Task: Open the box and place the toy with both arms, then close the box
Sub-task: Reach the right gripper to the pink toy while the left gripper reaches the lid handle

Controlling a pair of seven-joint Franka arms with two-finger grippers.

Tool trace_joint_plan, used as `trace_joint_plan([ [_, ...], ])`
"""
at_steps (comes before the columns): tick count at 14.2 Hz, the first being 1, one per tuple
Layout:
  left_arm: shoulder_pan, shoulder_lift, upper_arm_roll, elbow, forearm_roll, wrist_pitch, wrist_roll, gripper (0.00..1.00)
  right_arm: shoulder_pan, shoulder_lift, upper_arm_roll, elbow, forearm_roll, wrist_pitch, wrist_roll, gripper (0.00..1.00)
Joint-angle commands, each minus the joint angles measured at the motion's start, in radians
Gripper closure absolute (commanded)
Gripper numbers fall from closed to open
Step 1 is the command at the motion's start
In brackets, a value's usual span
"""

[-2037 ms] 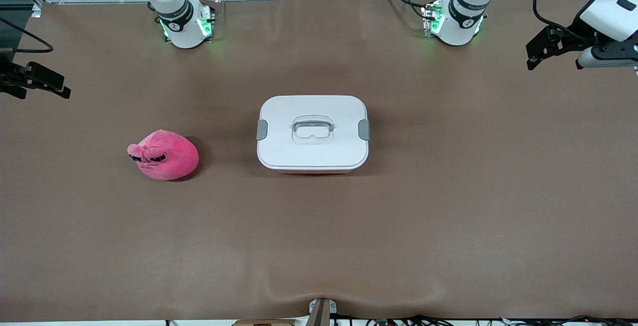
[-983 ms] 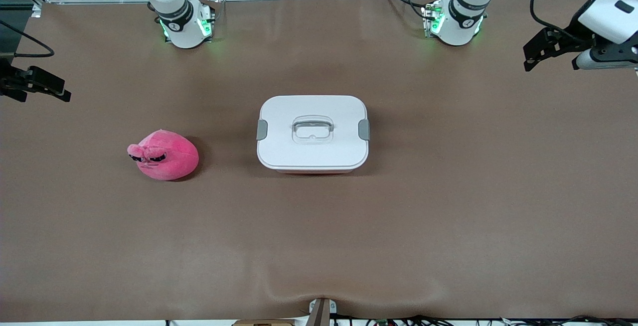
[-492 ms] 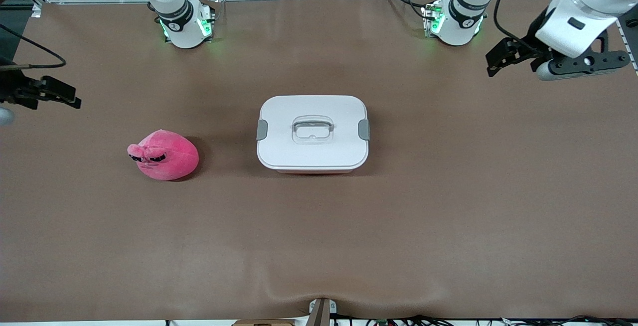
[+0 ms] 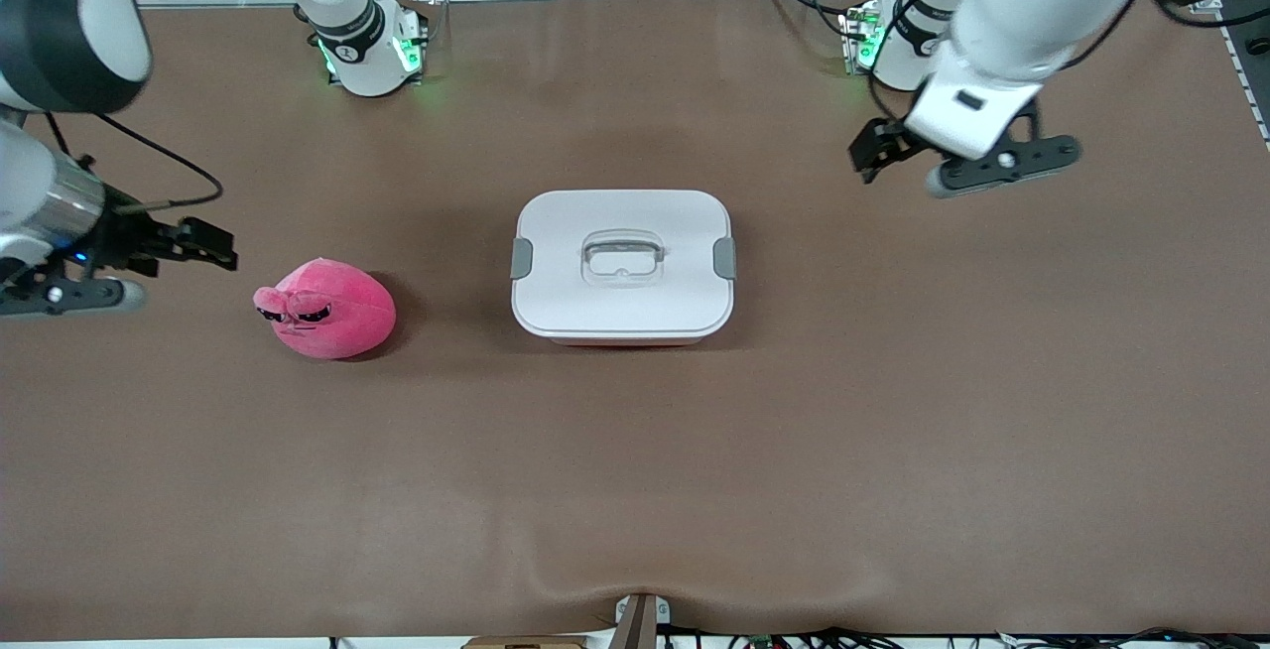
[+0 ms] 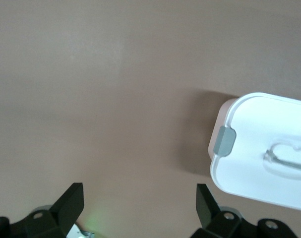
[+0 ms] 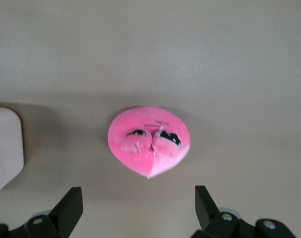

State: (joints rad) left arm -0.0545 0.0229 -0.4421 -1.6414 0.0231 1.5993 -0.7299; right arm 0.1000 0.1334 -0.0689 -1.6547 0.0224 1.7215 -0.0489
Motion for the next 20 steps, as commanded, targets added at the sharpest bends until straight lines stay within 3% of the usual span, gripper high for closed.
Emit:
trace_joint_plan([
  [1,0.001,0.047,-0.119,-0.003,0.099,0.031,-0.231,0.0,0.013,-0.024,-0.002,-0.12,-0.019,0.11,-0.002,0.0],
  [4,-0.01,0.095,-0.171,-0.003,0.106,0.082,-0.38,0.0,0.032,-0.02,-0.002,-0.201,-0.019,0.19,-0.002,0.0],
  [9,-0.111,0.184,-0.176,-0.003,0.11,0.181,-0.676,0.0,0.066,0.003,-0.002,-0.318,-0.019,0.289,-0.002,0.0],
  [17,-0.264,0.363,-0.178,0.012,0.211,0.381,-1.337,0.0,0.058,0.084,-0.002,-0.321,-0.073,0.388,0.001,0.02],
  [20,-0.324,0.449,-0.175,0.015,0.351,0.482,-1.648,0.0,0.055,0.095,-0.002,-0.323,-0.073,0.402,0.001,0.08],
])
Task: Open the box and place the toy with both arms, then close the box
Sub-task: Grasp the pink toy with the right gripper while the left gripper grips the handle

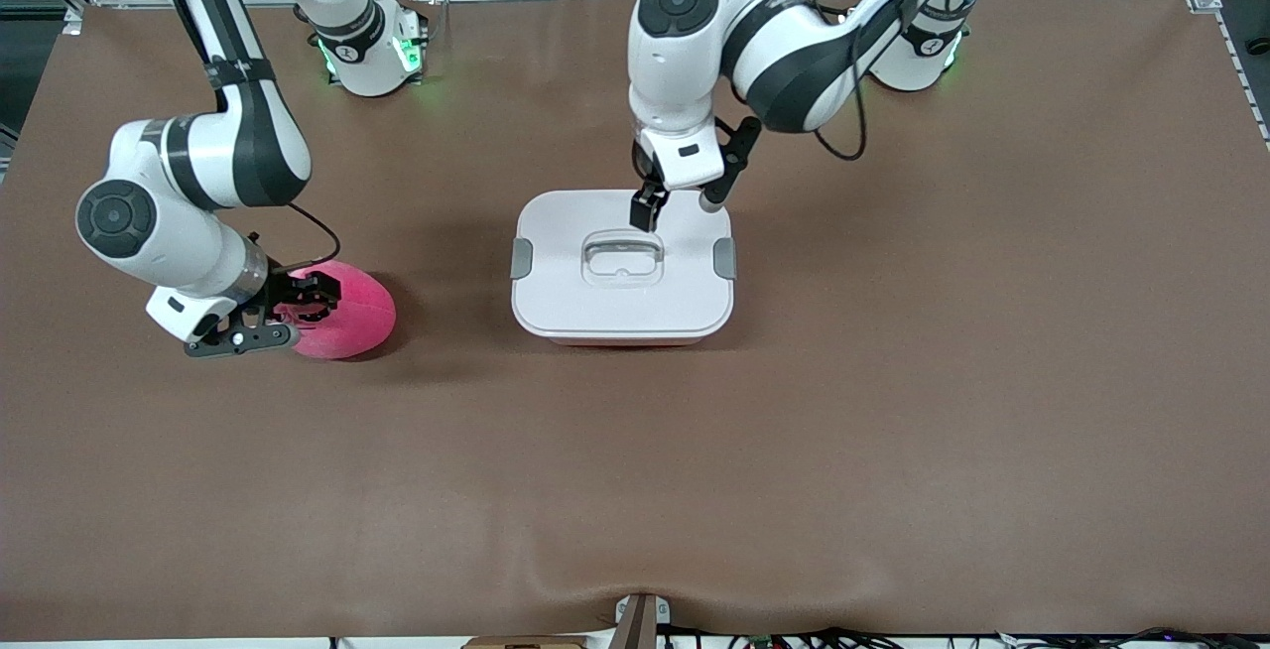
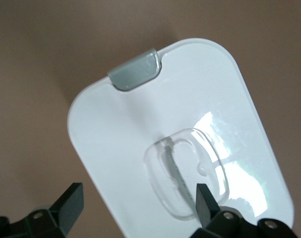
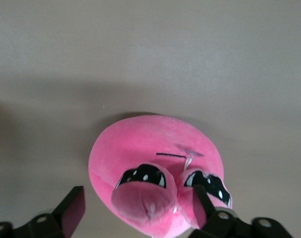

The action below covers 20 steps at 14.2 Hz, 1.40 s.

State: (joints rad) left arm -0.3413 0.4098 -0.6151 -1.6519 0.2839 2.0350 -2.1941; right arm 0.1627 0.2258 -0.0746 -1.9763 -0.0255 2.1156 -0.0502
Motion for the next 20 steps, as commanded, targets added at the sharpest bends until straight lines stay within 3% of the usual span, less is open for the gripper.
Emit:
trace_joint_plan([
  [1,-0.054,0.085,0.002,0.027,0.156,0.057,-0.304,0.0,-0.008,0.007,0.003,-0.001,-0.025,0.007,0.001,0.09],
  [3,-0.057,0.127,0.002,0.03,0.218,0.057,-0.458,0.0,0.0,0.007,0.004,-0.001,-0.025,0.0,0.0,0.15],
  [5,-0.105,0.177,0.005,0.095,0.224,0.059,-0.564,0.0,-0.005,0.006,0.003,-0.001,-0.025,-0.008,-0.002,0.17],
  [7,-0.12,0.193,0.02,0.112,0.242,0.059,-0.624,0.0,-0.006,0.006,0.002,-0.001,-0.027,-0.009,-0.038,0.33],
  [10,-0.13,0.208,0.02,0.112,0.306,0.083,-0.725,0.0,-0.023,0.007,0.001,-0.003,-0.027,-0.017,-0.054,0.37],
  [11,-0.128,0.208,0.021,0.112,0.314,0.083,-0.734,0.0,-0.023,0.007,0.001,-0.001,-0.027,-0.035,-0.054,0.31],
  [14,-0.127,0.21,0.021,0.11,0.317,0.085,-0.736,0.21,-0.015,0.007,0.001,-0.001,-0.027,-0.062,-0.053,0.28],
  [20,-0.12,0.222,0.021,0.112,0.316,0.091,-0.736,0.42,-0.02,0.009,0.002,0.002,-0.027,-0.105,-0.054,0.27],
])
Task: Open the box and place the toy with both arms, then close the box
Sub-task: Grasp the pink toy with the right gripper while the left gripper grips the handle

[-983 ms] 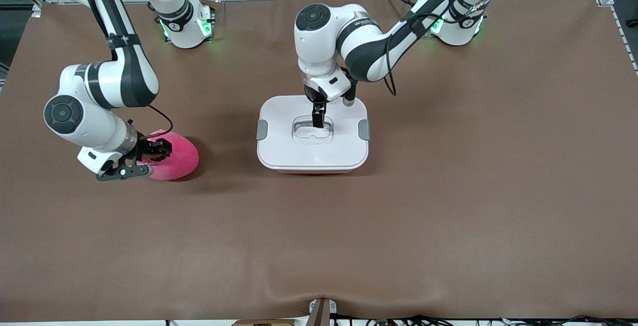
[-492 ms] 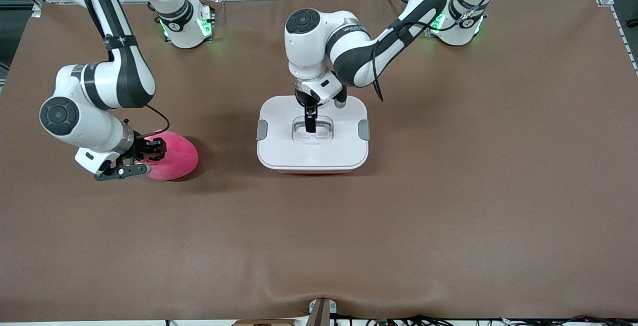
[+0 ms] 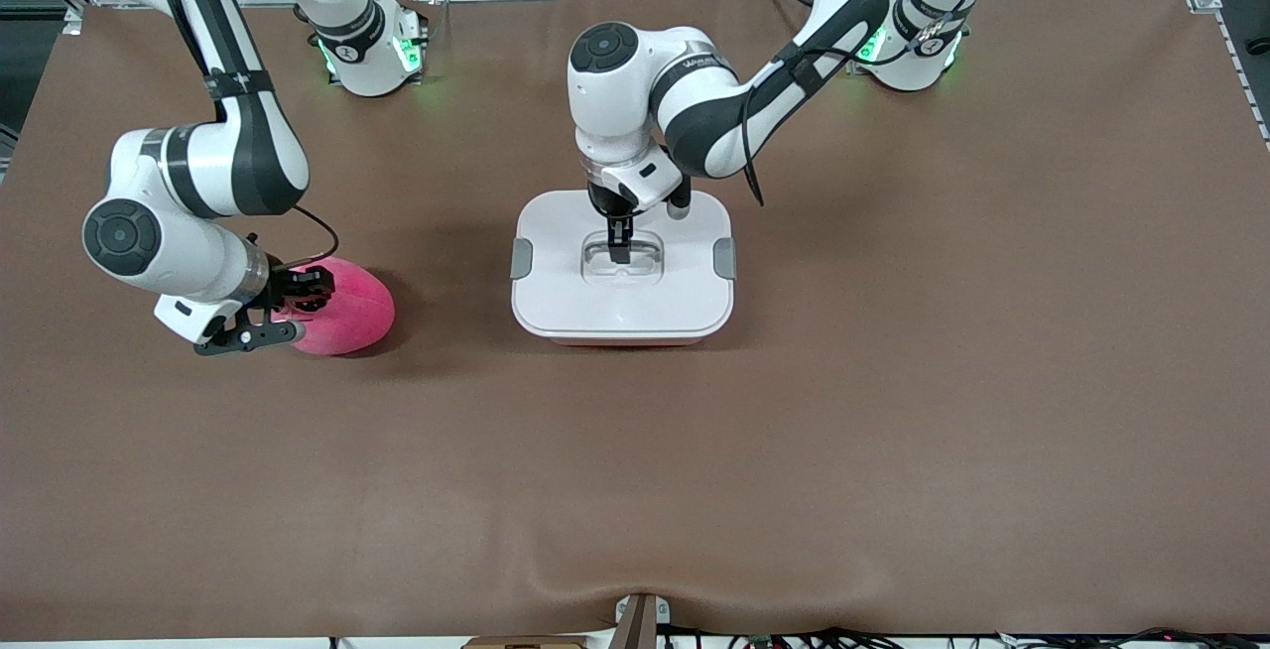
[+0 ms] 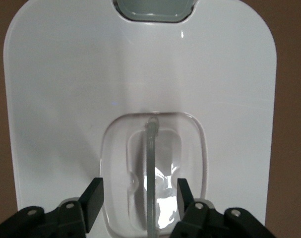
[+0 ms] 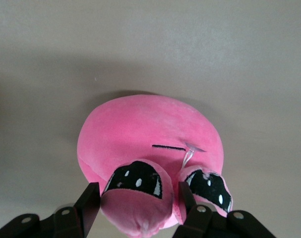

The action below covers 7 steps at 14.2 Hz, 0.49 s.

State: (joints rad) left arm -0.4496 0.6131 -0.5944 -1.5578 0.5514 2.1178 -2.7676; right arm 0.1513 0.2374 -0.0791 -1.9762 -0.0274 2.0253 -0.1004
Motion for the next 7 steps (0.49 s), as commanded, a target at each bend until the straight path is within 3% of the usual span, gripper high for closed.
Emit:
trace_joint_plan([
  [1,-0.012,0.022,0.001,0.018,0.048,0.008,-0.162,0.51,-0.007,-0.003,0.007,0.002,-0.025,-0.016,-0.004,0.27],
  [3,-0.004,0.02,0.001,0.018,0.05,0.008,-0.15,0.89,-0.006,-0.003,0.007,0.002,-0.023,-0.016,-0.004,0.31],
  [4,0.002,0.019,0.001,0.019,0.045,0.008,-0.149,1.0,-0.003,-0.003,0.007,0.003,-0.025,-0.016,-0.004,0.55],
  [5,0.012,0.016,0.001,0.019,0.042,0.008,-0.147,1.0,0.001,-0.003,0.007,0.005,-0.023,-0.025,-0.004,0.84],
  [6,0.025,0.014,0.001,0.019,0.038,0.008,-0.145,1.0,0.001,-0.003,0.007,0.008,-0.023,-0.03,-0.004,1.0],
  [7,0.032,0.011,-0.001,0.019,0.036,0.008,-0.145,1.0,0.004,-0.003,0.007,0.019,-0.023,-0.037,-0.004,1.0],
])
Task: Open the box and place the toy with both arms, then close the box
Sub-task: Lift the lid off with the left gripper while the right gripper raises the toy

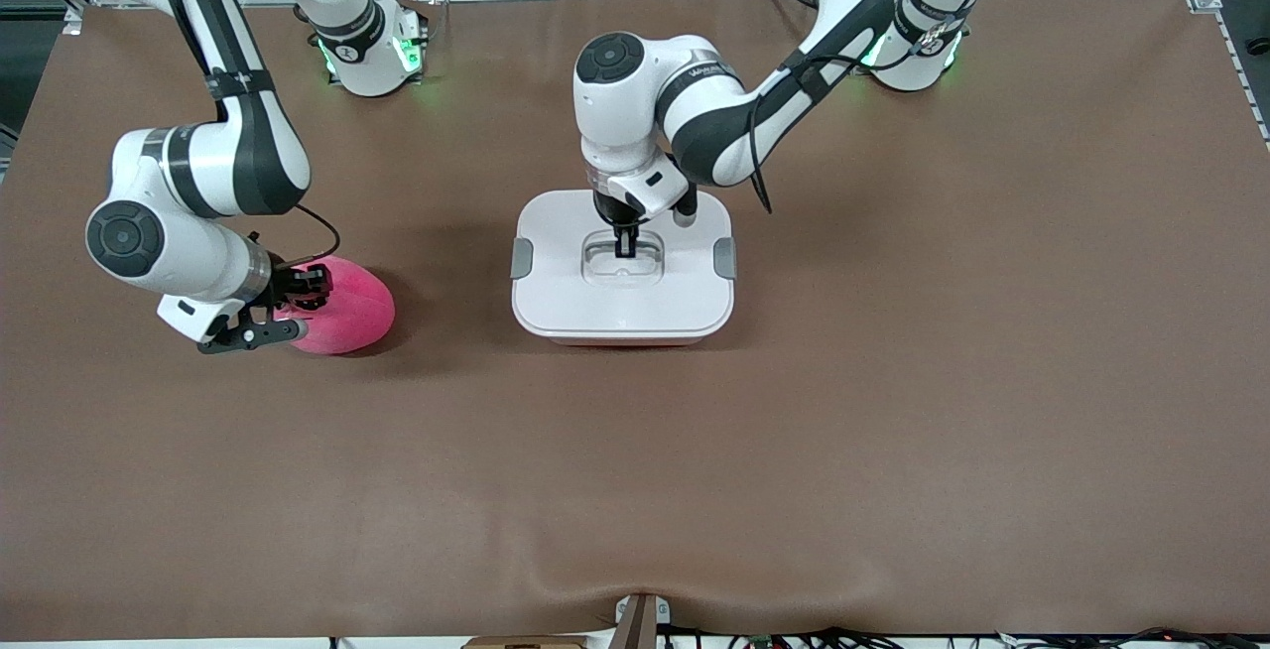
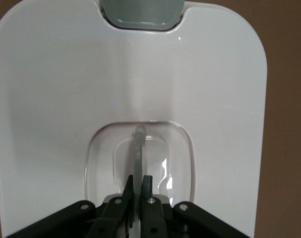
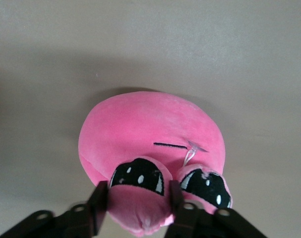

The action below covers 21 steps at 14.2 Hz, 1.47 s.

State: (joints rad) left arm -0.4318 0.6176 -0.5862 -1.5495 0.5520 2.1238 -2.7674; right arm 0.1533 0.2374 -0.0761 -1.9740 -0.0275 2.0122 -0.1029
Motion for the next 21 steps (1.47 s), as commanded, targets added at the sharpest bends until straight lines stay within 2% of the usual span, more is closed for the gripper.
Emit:
trace_joint_plan([
  [1,0.016,0.005,-0.009,0.011,0.034,0.001,-0.144,1.0,0.002,-0.003,0.004,0.03,-0.023,-0.033,-0.003,1.0],
  [5,0.019,-0.03,-0.014,0.012,-0.007,-0.002,-0.143,1.0,0.0,-0.012,0.004,0.078,-0.023,-0.079,-0.015,1.0],
  [8,0.038,-0.081,-0.017,0.012,-0.085,-0.034,-0.101,1.0,0.003,-0.013,0.007,0.174,-0.02,-0.229,-0.052,1.0],
  [10,0.044,-0.117,-0.017,0.012,-0.128,-0.062,-0.049,1.0,0.022,-0.015,0.007,0.222,-0.02,-0.276,-0.07,1.0],
  [13,0.085,-0.17,-0.021,0.02,-0.184,-0.108,0.053,1.0,0.022,-0.017,0.007,0.266,-0.017,-0.323,-0.072,1.0],
  [18,0.18,-0.182,-0.021,0.132,-0.27,-0.226,0.259,1.0,0.025,-0.018,0.01,0.398,-0.011,-0.476,-0.078,1.0],
  [21,0.266,-0.21,-0.021,0.138,-0.307,-0.245,0.42,1.0,0.051,-0.018,0.022,0.432,-0.011,-0.497,-0.173,1.0],
])
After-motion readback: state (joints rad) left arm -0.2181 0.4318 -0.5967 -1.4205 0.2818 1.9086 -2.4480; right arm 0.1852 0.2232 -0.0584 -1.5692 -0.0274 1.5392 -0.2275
